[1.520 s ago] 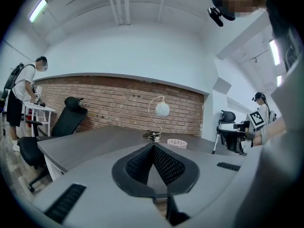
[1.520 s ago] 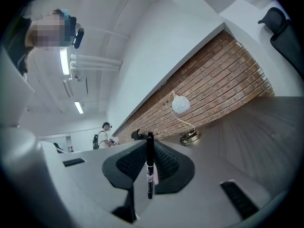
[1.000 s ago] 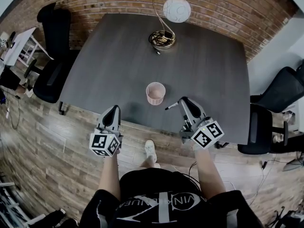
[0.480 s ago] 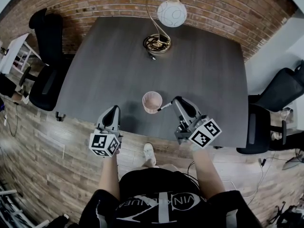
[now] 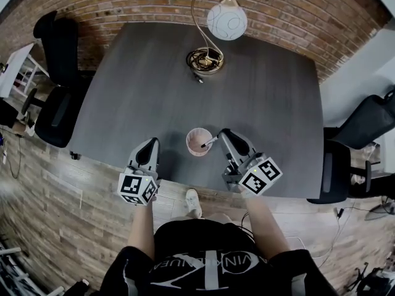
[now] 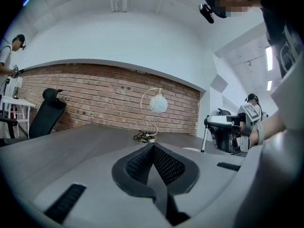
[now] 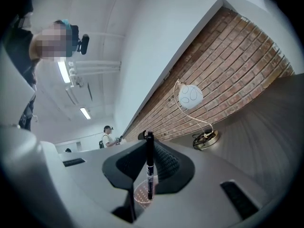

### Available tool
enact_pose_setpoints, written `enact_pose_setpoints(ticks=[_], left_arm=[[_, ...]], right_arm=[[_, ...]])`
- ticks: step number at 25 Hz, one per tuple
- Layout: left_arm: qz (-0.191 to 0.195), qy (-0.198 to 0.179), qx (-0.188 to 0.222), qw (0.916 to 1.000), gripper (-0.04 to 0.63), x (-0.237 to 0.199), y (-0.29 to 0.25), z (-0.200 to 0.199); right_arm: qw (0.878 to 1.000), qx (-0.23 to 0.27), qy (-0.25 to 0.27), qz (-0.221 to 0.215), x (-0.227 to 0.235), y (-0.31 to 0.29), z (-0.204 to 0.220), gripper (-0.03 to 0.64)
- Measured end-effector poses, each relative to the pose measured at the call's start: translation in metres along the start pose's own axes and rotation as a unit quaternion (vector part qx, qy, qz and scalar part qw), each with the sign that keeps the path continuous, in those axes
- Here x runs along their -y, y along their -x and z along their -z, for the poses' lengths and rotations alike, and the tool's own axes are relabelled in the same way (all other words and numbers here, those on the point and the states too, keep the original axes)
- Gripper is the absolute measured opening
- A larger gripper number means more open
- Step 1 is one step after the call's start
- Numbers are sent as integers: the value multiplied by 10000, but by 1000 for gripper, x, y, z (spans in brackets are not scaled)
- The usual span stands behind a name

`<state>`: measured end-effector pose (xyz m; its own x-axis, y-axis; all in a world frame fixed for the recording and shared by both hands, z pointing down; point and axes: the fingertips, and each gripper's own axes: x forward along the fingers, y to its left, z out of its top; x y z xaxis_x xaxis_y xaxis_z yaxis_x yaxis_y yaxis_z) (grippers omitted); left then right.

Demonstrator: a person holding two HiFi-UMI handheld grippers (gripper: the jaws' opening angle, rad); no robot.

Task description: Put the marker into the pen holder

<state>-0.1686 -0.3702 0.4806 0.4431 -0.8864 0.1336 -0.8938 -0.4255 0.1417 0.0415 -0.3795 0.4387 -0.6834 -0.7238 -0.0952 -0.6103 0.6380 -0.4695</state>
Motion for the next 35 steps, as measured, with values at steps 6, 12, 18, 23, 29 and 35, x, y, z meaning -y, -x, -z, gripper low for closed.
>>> enact_pose_setpoints(ticks=[6, 12, 18, 23, 29, 35], left_arm=[[7, 3, -69, 10000, 14, -9, -7, 6], [37, 32, -126, 9999, 14, -16, -12, 13], [53, 65, -199, 9998, 14, -21, -15, 20], [49, 73, -214, 9997, 14, -23, -16, 23], [22, 100, -192, 9998, 14, -28, -15, 23], [-18, 111, -161, 9998, 14, -31, -16, 21]], right_arm=[[9994, -277, 185, 29, 3, -18, 21, 52], [9973, -597, 418, 74, 4, -29, 41, 52], [9946, -866, 556, 119, 6, -31, 58, 54], [9914, -1069, 752, 97, 2, -32, 67, 54], [9881, -1250, 883, 118, 2, -33, 76, 54], [9866, -1309, 975, 76, 2, -34, 77, 54]])
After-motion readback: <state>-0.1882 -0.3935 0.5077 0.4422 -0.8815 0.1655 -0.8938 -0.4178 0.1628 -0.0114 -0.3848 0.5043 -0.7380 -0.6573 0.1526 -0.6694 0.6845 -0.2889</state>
